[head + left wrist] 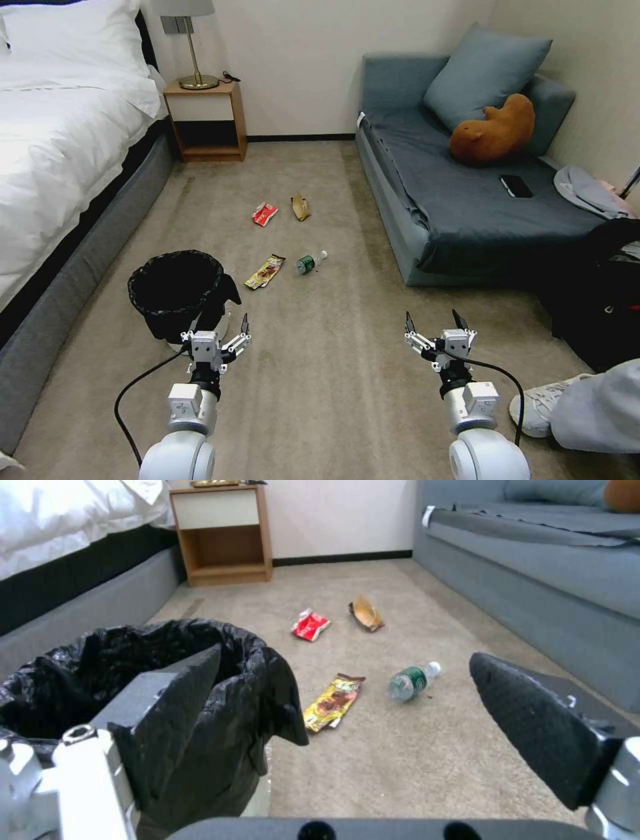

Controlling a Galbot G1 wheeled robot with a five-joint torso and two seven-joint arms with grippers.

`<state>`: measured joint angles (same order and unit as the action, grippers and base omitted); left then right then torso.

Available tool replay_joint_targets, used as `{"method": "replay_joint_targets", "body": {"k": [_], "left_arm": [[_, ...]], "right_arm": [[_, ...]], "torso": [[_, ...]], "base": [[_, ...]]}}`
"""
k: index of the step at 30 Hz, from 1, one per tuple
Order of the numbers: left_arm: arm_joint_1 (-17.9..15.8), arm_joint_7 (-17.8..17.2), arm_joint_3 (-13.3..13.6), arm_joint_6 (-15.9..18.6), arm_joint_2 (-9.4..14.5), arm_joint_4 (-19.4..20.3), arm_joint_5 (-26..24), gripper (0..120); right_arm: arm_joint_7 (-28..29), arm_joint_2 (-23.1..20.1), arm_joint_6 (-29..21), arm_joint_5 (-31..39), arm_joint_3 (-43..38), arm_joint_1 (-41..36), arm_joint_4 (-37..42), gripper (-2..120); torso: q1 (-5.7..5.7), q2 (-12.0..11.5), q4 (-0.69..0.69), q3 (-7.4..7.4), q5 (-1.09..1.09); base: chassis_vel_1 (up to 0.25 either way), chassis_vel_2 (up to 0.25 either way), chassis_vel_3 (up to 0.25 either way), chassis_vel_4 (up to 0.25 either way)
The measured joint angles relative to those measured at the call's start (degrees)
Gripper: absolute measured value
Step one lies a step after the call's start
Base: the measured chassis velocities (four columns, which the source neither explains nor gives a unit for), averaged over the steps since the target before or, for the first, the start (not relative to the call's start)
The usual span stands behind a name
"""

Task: Pick up the trash bin, then pick up the garbage on the floor and place it into the trash bin.

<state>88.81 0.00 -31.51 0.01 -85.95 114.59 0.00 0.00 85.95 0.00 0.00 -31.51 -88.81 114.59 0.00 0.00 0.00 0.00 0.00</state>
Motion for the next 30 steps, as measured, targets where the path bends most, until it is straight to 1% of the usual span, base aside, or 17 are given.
{"method": "replay_joint_targets", "body": {"k": [26, 28, 30], "left_arm": [[0.00, 0.00, 0.00, 0.00, 0.00, 0.00, 0.00, 100], [-0.21, -0.21, -0.24, 0.27, 0.24, 0.00, -0.39, 100], [-0.38, -0.34, -0.35, 0.64, 0.44, 0.00, -0.77, 100]], "right_arm": [[0.00, 0.00, 0.00, 0.02, 0.02, 0.03, -0.02, 100], [0.34, -0.05, -0.38, 0.71, 0.82, 1.04, -0.75, 100], [0.89, -0.11, -1.15, 1.72, 2.08, 2.47, -1.73, 100]], "torso": [[0.00, 0.00, 0.00, 0.00, 0.00], [0.00, 0.00, -0.02, 0.00, -0.01], [0.00, 0.00, -0.01, 0.00, -0.02]], "base": [[0.000, 0.000, 0.000, 0.000], [0.000, 0.000, 0.000, 0.000], [0.000, 0.000, 0.000, 0.000]]}}
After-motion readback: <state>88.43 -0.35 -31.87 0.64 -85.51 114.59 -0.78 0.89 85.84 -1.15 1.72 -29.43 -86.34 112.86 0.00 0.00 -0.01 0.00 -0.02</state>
